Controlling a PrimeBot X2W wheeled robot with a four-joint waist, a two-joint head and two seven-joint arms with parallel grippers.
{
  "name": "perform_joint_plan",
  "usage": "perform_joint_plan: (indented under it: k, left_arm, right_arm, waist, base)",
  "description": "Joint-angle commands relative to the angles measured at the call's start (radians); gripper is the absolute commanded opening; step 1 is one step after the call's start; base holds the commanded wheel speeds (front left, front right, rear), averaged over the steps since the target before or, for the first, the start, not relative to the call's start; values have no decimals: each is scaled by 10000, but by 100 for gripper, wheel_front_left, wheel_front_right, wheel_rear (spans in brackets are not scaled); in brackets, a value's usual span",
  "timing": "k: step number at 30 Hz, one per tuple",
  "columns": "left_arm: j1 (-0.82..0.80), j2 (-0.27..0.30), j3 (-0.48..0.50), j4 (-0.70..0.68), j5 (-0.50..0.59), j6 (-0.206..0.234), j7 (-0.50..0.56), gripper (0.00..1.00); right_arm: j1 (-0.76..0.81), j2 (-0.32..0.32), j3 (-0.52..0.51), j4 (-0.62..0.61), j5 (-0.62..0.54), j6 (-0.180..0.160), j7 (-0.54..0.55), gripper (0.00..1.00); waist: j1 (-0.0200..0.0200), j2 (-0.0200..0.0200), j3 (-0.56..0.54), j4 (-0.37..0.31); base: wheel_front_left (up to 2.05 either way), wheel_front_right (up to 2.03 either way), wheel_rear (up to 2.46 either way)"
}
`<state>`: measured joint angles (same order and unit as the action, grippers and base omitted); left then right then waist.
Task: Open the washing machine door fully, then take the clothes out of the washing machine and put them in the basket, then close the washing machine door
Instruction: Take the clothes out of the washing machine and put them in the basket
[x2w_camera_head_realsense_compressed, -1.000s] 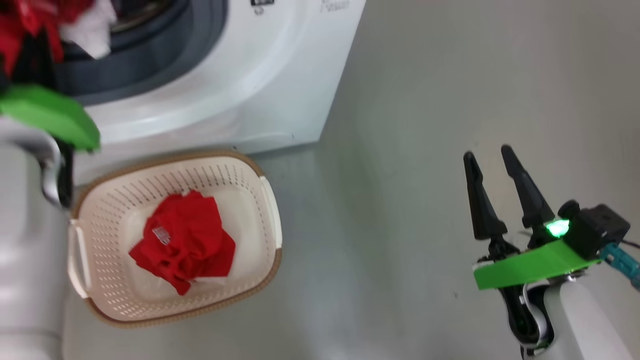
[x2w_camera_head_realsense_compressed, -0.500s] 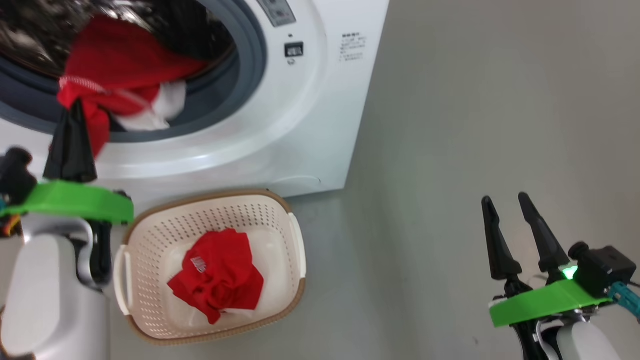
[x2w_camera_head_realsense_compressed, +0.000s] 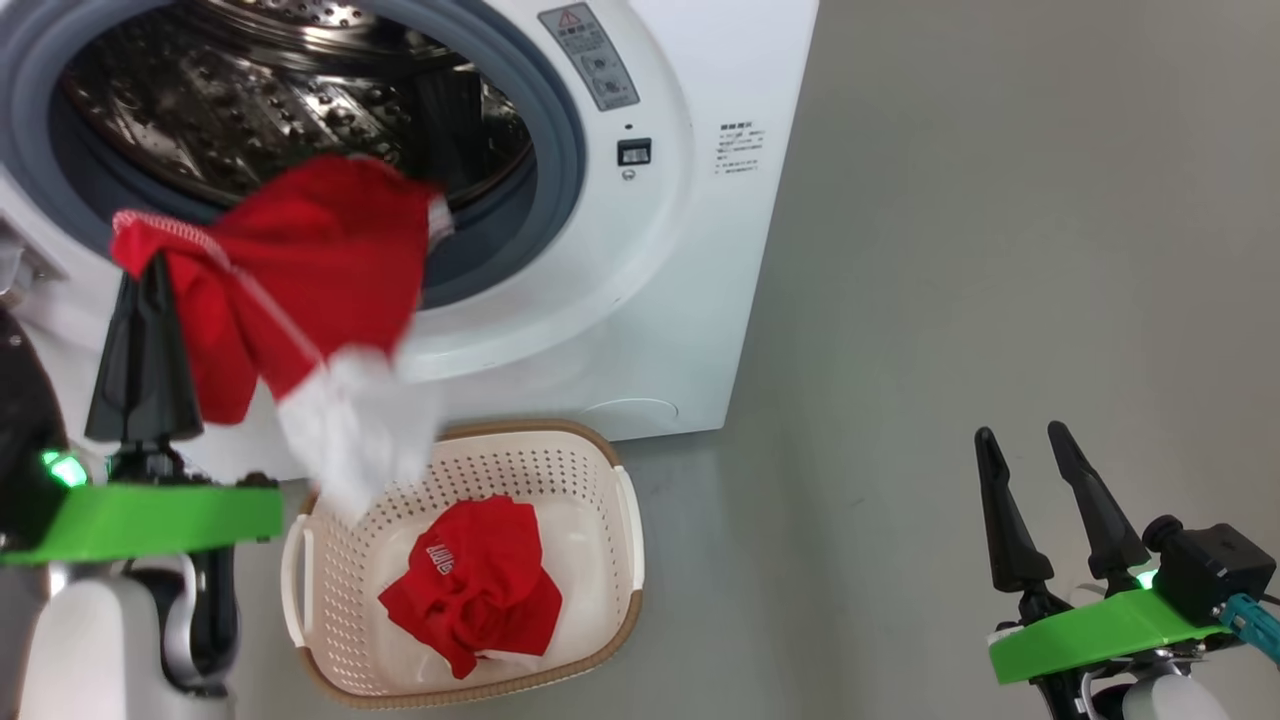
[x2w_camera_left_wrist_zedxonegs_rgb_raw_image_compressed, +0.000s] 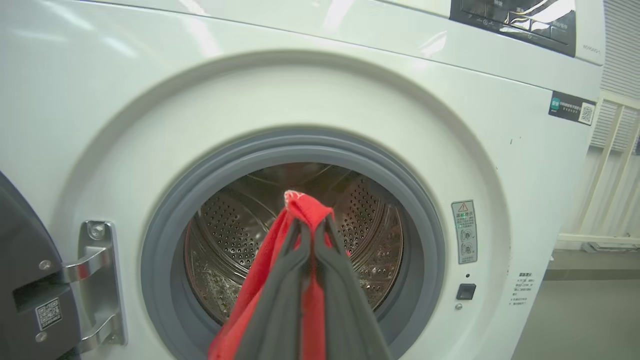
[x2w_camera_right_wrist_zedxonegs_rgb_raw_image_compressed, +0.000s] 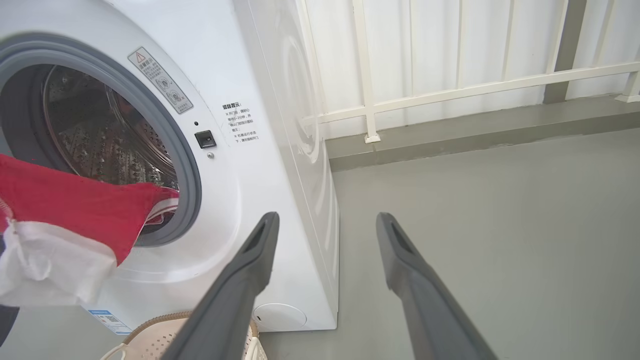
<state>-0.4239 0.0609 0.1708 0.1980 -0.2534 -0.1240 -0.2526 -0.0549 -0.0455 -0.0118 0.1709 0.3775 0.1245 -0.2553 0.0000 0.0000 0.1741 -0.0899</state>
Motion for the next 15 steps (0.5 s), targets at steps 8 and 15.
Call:
perform_joint_plan:
  k: [8, 15]
  left_arm:
    - [933, 84, 277, -2441, 109, -65, -91, 0]
    - [1380, 3, -162, -2567, 215, -66, -91, 0]
  right_arm:
    - [20, -47, 160, -316, -66, 62, -65, 100]
    - [-26, -47, 173, -392, -52, 62, -65, 100]
  waist:
    - [0, 0, -34, 145]
    - [0, 0, 180, 201]
  base:
    - [0, 0, 0]
    - [0, 0, 0]
